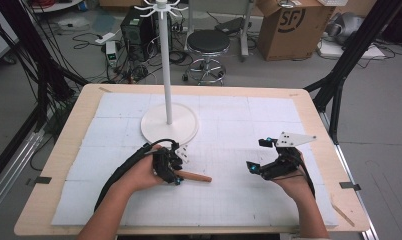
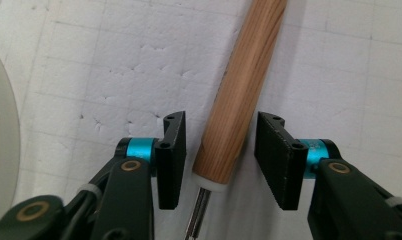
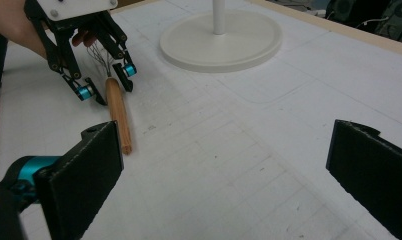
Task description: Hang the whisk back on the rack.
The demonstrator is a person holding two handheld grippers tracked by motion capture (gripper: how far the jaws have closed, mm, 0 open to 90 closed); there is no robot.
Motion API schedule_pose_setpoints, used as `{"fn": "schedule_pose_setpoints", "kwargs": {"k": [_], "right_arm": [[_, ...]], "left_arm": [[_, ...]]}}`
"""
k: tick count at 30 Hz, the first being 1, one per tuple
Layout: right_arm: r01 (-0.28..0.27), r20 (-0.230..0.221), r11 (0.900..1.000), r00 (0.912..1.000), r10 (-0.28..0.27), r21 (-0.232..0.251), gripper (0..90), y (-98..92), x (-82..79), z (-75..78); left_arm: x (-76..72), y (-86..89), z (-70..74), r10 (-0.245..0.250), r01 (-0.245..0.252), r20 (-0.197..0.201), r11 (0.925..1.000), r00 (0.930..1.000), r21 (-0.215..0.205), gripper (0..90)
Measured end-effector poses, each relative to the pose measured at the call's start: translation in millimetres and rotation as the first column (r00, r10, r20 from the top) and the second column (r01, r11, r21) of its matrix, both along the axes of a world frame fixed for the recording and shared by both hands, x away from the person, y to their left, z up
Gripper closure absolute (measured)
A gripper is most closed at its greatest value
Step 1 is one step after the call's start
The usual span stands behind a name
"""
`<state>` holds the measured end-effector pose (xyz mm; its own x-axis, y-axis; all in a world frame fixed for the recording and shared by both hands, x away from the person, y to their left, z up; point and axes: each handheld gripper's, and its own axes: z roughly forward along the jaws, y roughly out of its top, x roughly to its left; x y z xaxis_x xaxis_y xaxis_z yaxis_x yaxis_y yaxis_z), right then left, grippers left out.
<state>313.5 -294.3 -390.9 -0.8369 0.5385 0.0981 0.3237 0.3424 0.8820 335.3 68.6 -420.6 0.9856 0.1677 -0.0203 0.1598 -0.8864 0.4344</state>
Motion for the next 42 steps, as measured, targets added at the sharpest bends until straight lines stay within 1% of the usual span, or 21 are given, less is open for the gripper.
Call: {"fn": "schedule_pose_setpoints", "kwargs": {"k": [1, 6, 9, 10, 13, 18, 20, 24, 26, 28, 29, 30, 31, 32, 34, 36, 38, 39, 40, 41, 42], "right_arm": [[0.0, 0.002, 1.0, 1.0, 0.0, -0.001, 0.7, 0.1, 0.0, 0.0], [0.002, 0.004, 1.0, 1.0, -0.002, 0.0, 0.7, -0.5, -0.3, 0.3], [0.001, 0.004, 1.0, 1.0, -0.001, 0.001, 0.7, 0.0, -0.3, 0.2], [0.001, 0.004, 1.0, 1.0, -0.001, -0.002, 0.7, 0.4, -0.6, 0.3], [0.001, 0.003, 1.0, 1.0, -0.001, 0.0, 0.7, 0.3, -0.7, 0.4], [0.005, 0.004, 1.0, 1.0, -0.005, 0.003, 0.7, -0.6, -1.2, 0.9], [0.004, 0.002, 1.0, 1.0, -0.004, 0.005, 0.7, -1.3, -1.3, 1.1], [0.007, 0.004, 1.0, 1.0, -0.007, 0.003, 0.7, -2.0, -1.2, 1.1], [0.005, 0.002, 1.0, 1.0, -0.005, 0.004, 0.7, -1.4, -1.2, 1.0], [0.005, 0.004, 1.0, 1.0, -0.005, 0.003, 0.7, -0.9, -1.2, 1.0], [0.006, 0.004, 1.0, 1.0, -0.007, 0.003, 0.7, -0.6, -1.2, 0.9], [0.006, 0.004, 1.0, 1.0, -0.006, 0.002, 0.7, -0.5, -1.2, 0.9], [0.006, 0.004, 1.0, 1.0, -0.006, 0.003, 0.7, -0.5, -1.3, 1.0], [0.007, 0.004, 1.0, 1.0, -0.007, 0.004, 0.7, -0.5, -1.3, 1.0], [0.006, 0.004, 1.0, 1.0, -0.006, 0.003, 0.7, -0.5, -1.3, 1.1], [0.005, 0.004, 1.0, 1.0, -0.005, 0.005, 0.7, -0.2, -1.5, 1.2], [0.001, 0.006, 1.0, 1.0, -0.001, 0.006, 0.7, -0.1, -1.6, 1.4], [0.001, 0.006, 1.0, 1.0, -0.001, 0.006, 0.7, -0.1, -1.6, 1.4], [0.001, 0.008, 1.0, 1.0, -0.001, 0.008, 0.8, -0.1, -1.8, 1.7], [-0.002, 0.01, 1.0, 0.9999, 0.002, 0.01, 0.8, -0.1, -1.9, 1.8], [-0.004, 0.007, 1.0, 1.0, 0.004, 0.01, 0.7, 0.0, -2.2, 2.0]], "left_arm": [[0.7, 0.3, 0.1, 0.0, 0.0, -0.002, 1.0, 1.0, 0.001, 61.9], [1.2, -2.7, 0.8, 0.006, -0.006, -0.002, 0.9997, 1.0, 0.023, 64.2], [-0.2, -5.7, 2.0, -0.009, 0.008, 0.008, 0.999, 0.9999, 0.044, 65.6], [-0.9, -6.7, 2.5, -0.019, 0.019, 0.005, 0.9986, 0.9998, 0.05, 72.3], [-1.8, -8.6, 3.8, -0.016, 0.016, 0.006, 0.9976, 0.9999, 0.068, 73.2], [-2.8, -7.7, 5.2, -0.018, 0.017, 0.014, 0.9976, 0.9997, 0.067, 73.4], [-3.6, -4.9, 8.3, -0.007, 0.007, 0.016, 0.9984, 0.9998, 0.057, 73.4], [-4.1, 4.5, 18.8, 0.029, -0.029, 0.017, 0.9995, 0.9994, -0.009, 73.4], [-3.8, 10.3, 25.4, 0.047, -0.046, 0.017, 0.998, 0.9988, -0.043, 73.4], [-4.1, 15.4, 32.3, 0.064, -0.062, 0.019, 0.9946, 0.9978, -0.083, 73.4], [-4.2, 17.8, 35.5, 0.073, -0.07, 0.016, 0.9919, 0.9972, -0.106, 73.4], [-4.1, 20.3, 39.6, 0.078, -0.074, 0.025, 0.9901, 0.9966, -0.119, 73.3], [-4.2, 22.7, 43.1, 0.088, -0.083, 0.026, 0.9861, 0.9958, -0.144, 73.4], [-4.2, 25.1, 46.6, 0.096, -0.092, 0.019, 0.9816, 0.9952, -0.167, 73.4], [-3.8, 29.8, 53.4, 0.114, -0.107, 0.023, 0.9732, 0.9932, -0.203, 73.4], [-3.2, 35.0, 59.3, 0.135, -0.126, 0.023, 0.9622, 0.9905, -0.242, 73.4], [-2.5, 40.6, 65.3, 0.155, -0.142, 0.028, 0.9501, 0.9875, -0.278, 73.4], [-2.1, 43.6, 68.0, 0.167, -0.151, 0.027, 0.941, 0.9856, -0.303, 73.4], [-1.6, 46.4, 70.3, 0.178, -0.162, 0.018, 0.929, 0.9839, -0.333, 73.4], [-1.1, 48.9, 72.8, 0.19, -0.174, 0.01, 0.9187, 0.9818, -0.355, 73.4], [-0.6, 51.6, 75.3, 0.196, -0.178, 0.012, 0.9111, 0.9805, -0.372, 73.4]]}}
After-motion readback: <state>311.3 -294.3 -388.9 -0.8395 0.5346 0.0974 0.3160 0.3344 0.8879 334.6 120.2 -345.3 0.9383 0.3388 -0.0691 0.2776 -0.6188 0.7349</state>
